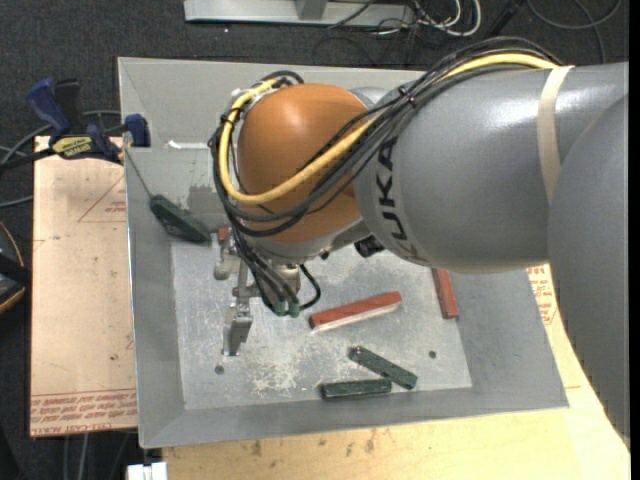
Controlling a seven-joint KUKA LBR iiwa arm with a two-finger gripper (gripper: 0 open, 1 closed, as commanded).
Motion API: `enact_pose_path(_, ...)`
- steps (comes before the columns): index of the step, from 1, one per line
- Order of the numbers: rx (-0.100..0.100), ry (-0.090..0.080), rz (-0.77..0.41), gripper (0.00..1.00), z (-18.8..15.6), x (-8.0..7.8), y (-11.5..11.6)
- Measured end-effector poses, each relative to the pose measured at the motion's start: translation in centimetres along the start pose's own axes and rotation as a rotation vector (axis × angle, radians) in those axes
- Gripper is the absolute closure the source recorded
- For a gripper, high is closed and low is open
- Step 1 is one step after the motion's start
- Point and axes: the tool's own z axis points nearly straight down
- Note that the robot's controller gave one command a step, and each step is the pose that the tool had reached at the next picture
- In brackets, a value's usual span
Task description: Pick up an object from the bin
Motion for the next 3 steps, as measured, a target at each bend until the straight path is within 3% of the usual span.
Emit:
enact_pose_path(1,0.000,0.000,0.000,0.00,0.0,0.0,0.0)
enact_pose_path(2,-0.003,-0.007,0.010,0.00,5.9,-2.4,-1.3)
enact_pose_path(3,-0.001,-0.003,0.061,0.00,12.9,0.2,-5.5)
